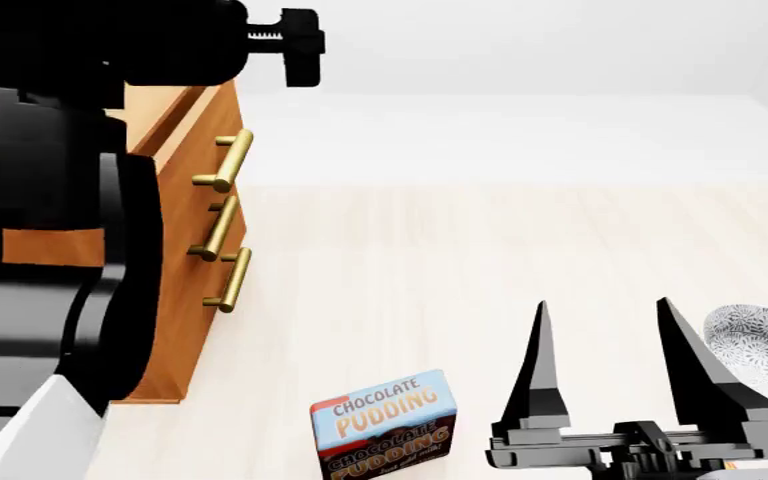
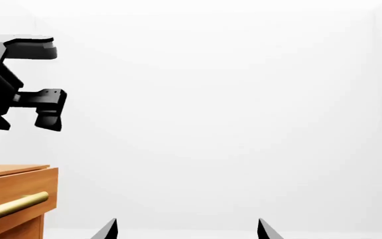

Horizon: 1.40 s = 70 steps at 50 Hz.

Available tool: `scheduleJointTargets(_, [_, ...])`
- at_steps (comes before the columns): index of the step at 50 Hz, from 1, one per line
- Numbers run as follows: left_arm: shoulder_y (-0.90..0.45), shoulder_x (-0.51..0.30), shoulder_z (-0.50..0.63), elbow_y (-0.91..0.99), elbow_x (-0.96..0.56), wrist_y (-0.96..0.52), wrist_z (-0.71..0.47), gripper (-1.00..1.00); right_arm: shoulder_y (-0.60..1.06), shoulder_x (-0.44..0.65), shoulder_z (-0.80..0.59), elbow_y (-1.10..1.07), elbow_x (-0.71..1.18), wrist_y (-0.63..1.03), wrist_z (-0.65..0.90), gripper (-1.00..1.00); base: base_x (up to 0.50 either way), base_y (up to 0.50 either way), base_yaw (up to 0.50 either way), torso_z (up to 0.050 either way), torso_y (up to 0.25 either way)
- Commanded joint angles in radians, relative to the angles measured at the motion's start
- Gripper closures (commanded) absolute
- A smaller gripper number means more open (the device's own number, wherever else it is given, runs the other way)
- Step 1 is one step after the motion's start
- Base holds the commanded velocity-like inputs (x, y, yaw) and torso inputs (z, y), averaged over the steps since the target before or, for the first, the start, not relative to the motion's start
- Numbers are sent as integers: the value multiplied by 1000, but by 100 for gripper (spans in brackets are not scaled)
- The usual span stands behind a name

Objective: Put the butter at the back in the top drawer of the cabinet and close it.

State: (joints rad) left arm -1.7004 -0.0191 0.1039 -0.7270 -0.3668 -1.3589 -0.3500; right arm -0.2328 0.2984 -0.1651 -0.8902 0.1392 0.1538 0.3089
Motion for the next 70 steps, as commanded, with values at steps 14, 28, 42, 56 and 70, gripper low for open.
scheduleJointTargets(14, [-197, 18, 621, -567, -422, 157, -31, -100, -7, 16, 3, 24, 32, -38, 13, -100, 0, 0, 0, 0, 0])
scheduleJointTargets(28, [-213, 14, 641, -568, -409, 157, -77, -100, -14, 25, -6, 23, 31, -44, 22, -100, 0, 0, 0, 0, 0])
scheduleJointTargets(42, [-189, 0, 636, -527, -429, 146, -80, -100, -14, 32, -20, 22, 26, -45, 32, -100, 0, 0, 0, 0, 0])
scheduleJointTargets(56, [-149, -18, 611, -509, -455, 153, -88, -100, -16, 40, -30, 18, 23, -46, 41, -100, 0, 0, 0, 0, 0])
scheduleJointTargets(70, [-137, -9, 613, -570, -432, 191, -47, -100, -14, 49, -38, 14, 22, -41, 49, -100, 0, 0, 0, 0, 0])
